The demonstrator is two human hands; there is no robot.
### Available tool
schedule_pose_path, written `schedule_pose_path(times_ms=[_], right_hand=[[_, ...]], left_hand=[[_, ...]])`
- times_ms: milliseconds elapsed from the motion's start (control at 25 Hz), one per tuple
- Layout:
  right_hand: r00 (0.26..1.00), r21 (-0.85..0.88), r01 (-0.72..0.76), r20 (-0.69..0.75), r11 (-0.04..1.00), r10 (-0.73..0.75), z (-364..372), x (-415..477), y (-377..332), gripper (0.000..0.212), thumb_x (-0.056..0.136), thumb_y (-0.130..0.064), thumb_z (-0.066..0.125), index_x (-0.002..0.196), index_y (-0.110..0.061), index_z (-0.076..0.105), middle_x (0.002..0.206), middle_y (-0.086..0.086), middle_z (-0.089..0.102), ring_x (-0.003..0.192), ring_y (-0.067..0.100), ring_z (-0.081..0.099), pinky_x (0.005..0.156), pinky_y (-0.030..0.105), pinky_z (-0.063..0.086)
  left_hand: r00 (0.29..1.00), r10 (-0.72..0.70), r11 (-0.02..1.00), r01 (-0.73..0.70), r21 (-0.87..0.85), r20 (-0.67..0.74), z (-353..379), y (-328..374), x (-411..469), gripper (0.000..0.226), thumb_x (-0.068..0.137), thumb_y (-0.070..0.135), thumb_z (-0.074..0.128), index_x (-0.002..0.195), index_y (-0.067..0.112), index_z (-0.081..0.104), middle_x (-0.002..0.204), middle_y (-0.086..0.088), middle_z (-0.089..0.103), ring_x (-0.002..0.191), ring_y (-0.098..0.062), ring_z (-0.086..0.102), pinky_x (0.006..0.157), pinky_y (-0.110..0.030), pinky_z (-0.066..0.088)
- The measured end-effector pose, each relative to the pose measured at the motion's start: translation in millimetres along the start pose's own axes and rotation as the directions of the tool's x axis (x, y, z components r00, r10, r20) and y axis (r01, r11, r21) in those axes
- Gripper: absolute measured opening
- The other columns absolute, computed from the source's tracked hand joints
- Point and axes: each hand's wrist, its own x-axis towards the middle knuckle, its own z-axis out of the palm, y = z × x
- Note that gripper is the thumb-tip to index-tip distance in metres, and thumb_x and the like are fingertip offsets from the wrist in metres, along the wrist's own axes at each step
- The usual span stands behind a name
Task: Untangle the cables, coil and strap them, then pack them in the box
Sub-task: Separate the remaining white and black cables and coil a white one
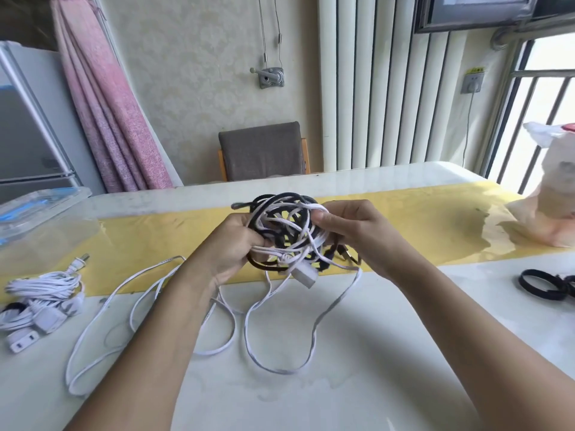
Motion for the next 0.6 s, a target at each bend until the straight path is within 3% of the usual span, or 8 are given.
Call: schedule_pose_path(times_ms=[80,120,200,320,400,480,520,600], right_hand=[[0.991,-0.210,0.043,-0.118,0.977,-0.069,-2,1,2,0.016,0.090,-0.006,0.059,0.103,-0.009,0.067,0.083,0.011,0.067,0.065,0.022,0.062,0.064,0.032,0.052],[0.986,-0.358,0.050,-0.131,0.932,-0.103,-5,1,4,0.032,0.084,-0.005,0.060,0.112,-0.019,0.064,0.093,0.006,0.067,0.072,0.021,0.063,0.067,0.032,0.053],[0.990,-0.650,0.112,0.003,0.751,-0.144,-7,0,4,0.054,0.077,0.000,0.061,0.123,-0.028,0.060,0.107,-0.005,0.063,0.089,0.014,0.060,0.075,0.024,0.051],[0.989,-0.843,0.138,0.086,0.520,-0.123,-5,-1,2,0.035,0.075,-0.009,0.063,0.106,-0.024,0.070,0.088,-0.007,0.064,0.086,0.008,0.052,0.072,0.022,0.043],[0.996,-0.745,0.037,-0.026,0.666,-0.085,-1,-2,-5,0.014,0.075,-0.016,0.065,0.088,-0.018,0.067,0.075,-0.005,0.063,0.069,0.007,0.053,0.062,0.021,0.042],[0.986,-0.497,-0.094,-0.166,0.863,0.011,3,-2,-7,0.015,0.071,-0.025,0.060,0.078,-0.014,0.054,0.069,-0.002,0.058,0.059,0.013,0.048,0.055,0.027,0.036],[0.974,-0.412,-0.155,-0.214,0.898,0.070,5,-1,-6,0.018,0.070,-0.027,0.056,0.077,-0.013,0.048,0.068,0.000,0.053,0.059,0.016,0.044,0.055,0.029,0.034],[0.950,-0.359,-0.239,-0.279,0.902,0.141,11,2,-2,0.017,0.079,-0.023,0.056,0.075,-0.012,0.043,0.065,0.000,0.046,0.056,0.016,0.040,0.053,0.027,0.031]], left_hand=[[0.995,-0.075,0.993,0.068,0.101,0.066,-2,-3,-2,0.017,0.058,-0.003,0.048,0.071,0.001,0.058,0.056,-0.004,0.058,0.049,-0.012,0.051,0.046,-0.018,0.036],[0.990,-0.108,0.980,0.091,0.175,0.092,-3,-5,-2,0.013,0.057,0.005,0.050,0.068,0.004,0.056,0.060,-0.007,0.053,0.054,-0.017,0.048,0.051,-0.022,0.036],[0.979,-0.162,0.937,0.113,0.330,0.127,-3,-9,-1,0.011,0.055,0.018,0.056,0.061,0.011,0.049,0.065,-0.008,0.043,0.064,-0.022,0.039,0.062,-0.030,0.031],[0.998,-0.065,0.902,0.052,0.428,0.018,0,-10,1,0.016,0.060,0.026,0.057,0.061,0.010,0.057,0.064,-0.002,0.053,0.062,-0.015,0.047,0.061,-0.025,0.037],[0.987,0.082,0.953,-0.038,0.300,-0.136,-1,-12,6,0.023,0.061,0.025,0.065,0.082,0.014,0.064,0.074,0.005,0.067,0.069,-0.011,0.059,0.067,-0.021,0.044],[0.969,0.149,0.982,-0.121,0.148,-0.197,3,-12,7,0.038,0.064,0.021,0.074,0.099,0.019,0.059,0.096,0.003,0.072,0.087,-0.011,0.067,0.079,-0.023,0.049],[0.951,0.212,0.967,-0.170,0.189,-0.227,9,-11,4,0.041,0.068,0.017,0.077,0.103,0.019,0.055,0.106,0.002,0.068,0.097,-0.011,0.065,0.086,-0.024,0.048],[0.840,0.451,0.824,-0.262,0.502,-0.302,25,-10,-4,0.035,0.077,0.015,0.075,0.103,0.019,0.052,0.109,0.004,0.061,0.101,-0.009,0.058,0.089,-0.022,0.044]])
